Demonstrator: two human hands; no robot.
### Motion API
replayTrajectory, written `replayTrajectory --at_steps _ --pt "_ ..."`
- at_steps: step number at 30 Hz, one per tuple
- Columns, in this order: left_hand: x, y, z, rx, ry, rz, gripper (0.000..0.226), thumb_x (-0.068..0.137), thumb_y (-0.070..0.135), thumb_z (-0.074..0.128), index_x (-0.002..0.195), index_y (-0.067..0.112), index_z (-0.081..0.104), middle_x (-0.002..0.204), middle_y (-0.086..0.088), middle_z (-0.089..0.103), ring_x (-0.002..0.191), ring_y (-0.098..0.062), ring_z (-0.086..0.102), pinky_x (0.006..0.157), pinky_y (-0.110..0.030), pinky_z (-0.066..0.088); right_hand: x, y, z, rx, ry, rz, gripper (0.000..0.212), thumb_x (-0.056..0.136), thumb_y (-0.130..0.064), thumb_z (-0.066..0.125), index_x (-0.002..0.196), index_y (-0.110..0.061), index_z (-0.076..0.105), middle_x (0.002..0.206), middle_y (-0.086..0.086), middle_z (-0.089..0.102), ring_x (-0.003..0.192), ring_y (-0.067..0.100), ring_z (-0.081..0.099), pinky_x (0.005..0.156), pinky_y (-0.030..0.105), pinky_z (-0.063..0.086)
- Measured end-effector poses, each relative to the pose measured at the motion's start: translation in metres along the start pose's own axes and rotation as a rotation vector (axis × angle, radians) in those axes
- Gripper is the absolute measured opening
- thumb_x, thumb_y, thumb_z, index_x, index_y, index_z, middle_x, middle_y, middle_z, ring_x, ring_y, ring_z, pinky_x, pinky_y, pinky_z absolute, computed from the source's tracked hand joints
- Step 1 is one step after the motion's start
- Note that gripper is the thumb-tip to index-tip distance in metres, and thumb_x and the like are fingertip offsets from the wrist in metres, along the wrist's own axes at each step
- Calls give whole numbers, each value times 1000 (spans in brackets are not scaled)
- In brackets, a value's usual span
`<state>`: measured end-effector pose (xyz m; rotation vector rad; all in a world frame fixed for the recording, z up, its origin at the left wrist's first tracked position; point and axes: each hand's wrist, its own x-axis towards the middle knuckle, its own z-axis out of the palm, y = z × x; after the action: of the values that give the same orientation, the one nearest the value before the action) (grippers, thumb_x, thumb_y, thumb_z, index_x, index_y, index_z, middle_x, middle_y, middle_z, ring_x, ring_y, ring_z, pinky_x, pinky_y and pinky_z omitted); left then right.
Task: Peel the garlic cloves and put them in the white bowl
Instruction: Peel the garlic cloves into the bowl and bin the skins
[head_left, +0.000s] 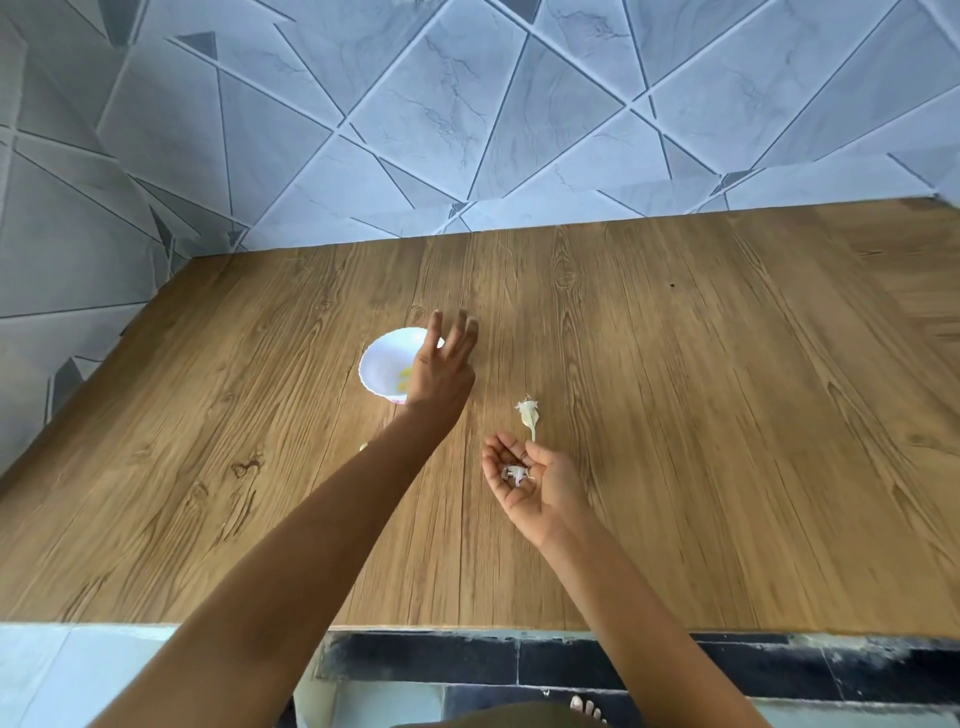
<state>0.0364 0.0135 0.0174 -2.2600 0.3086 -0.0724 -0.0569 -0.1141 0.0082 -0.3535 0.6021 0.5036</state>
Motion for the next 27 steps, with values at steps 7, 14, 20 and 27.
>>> replayTrajectory --at_steps 7,14,20,27 --pt "4 5 -3 151 -55 108 44 98 26 44 139 10 41 158 -17 5 145 -38 -7 113 -57 -4 5 -3 2 -8 0 25 31 99 -9 38 91 8 62 89 19 64 85 26 61 86 34 50" --pt "1 -9 1 -160 217 -17 16 81 25 65 92 18 73 130 -6 55 134 -28 37 113 -49 24 10 -4 5 -12 6 28 30 99 -10 38 92 8 61 88 19 64 85 26 62 84 35 51" --pt "-41 -8 -25 -1527 166 -113 13 74 5 66 70 17 63 72 1 66 67 -13 62 67 -33 53 13 -4 12 -9 36 21 32 100 -11 37 86 6 61 87 18 62 83 26 61 79 34 54" --pt "-72 12 -21 -1557 138 -79 17 72 -3 64 76 11 72 72 1 71 61 2 60 58 -9 43 14 4 13 -59 110 -18 21 97 -8 43 87 3 58 82 14 61 76 21 60 76 30 51"
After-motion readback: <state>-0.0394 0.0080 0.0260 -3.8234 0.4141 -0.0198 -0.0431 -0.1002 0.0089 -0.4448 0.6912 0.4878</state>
